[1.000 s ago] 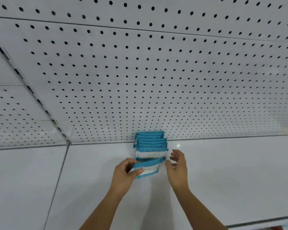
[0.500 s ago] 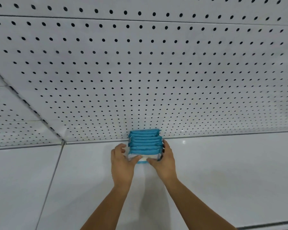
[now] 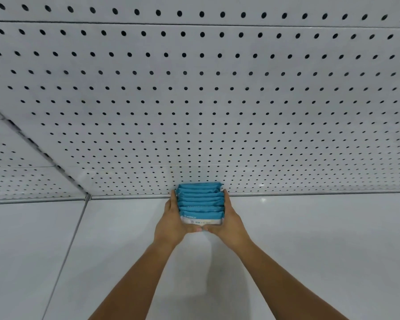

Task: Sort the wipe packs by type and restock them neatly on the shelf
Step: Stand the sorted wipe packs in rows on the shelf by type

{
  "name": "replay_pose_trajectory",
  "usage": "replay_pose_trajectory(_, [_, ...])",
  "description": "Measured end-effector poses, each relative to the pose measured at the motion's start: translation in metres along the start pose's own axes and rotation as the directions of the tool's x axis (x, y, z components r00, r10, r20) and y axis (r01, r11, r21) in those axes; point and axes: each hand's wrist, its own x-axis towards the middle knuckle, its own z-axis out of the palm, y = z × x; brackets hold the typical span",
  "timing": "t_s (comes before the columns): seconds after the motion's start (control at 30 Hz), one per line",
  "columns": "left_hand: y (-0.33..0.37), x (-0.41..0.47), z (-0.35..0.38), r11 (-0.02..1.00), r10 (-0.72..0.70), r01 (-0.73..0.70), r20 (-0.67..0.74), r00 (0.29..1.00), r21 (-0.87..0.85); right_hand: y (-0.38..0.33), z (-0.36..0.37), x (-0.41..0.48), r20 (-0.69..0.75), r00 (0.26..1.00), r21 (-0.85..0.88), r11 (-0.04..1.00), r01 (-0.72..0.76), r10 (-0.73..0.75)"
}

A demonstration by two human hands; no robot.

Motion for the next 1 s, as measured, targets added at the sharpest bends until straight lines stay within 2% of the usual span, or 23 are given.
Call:
replay_pose_trajectory(0.3, [-0.001,-0.006,0.012,0.997,0.044,-0.050,-0.084,0.995,-0.065,0.008,0.007,0.004,-0.053,0.999,-0.019,1.000,0.006,-0.007])
replay_pose_trajectory(0.5, [0.004,-0.009,0.003,0.999,0.005,-0.001,-0.071,0.997,0.044,0.001,-0.009,0.003,0.023,0.999,-0.051,0.998,-0.025,0.026])
replay_pose_trajectory(0.67, [0.004,-0.024,-0.008,0.992,-0.057,0.070,-0.124,0.991,0.105,-0.006,-0.021,-0.020,0.024,0.999,-0.073,0.997,-0.031,0.033])
replay_pose_trajectory(0.77, [0.009,-0.049,-0.016,0.995,-0.096,0.092,-0.160,0.982,-0.030,-0.013,-0.030,-0.041,-0.015,1.000,-0.101,0.995,-0.027,0.025])
replay_pose_trajectory(0.87, [0.015,-0.082,-0.016,0.990,-0.050,0.020,-0.213,0.976,-0.141,-0.012,-0.036,-0.061,-0.071,0.998,-0.076,0.997,-0.008,0.003])
replay_pose_trajectory(1.0, [0.025,-0.126,0.001,0.968,-0.023,-0.030,-0.206,0.978,-0.249,-0.011,-0.042,-0.093,-0.070,0.997,-0.079,0.996,0.031,-0.037])
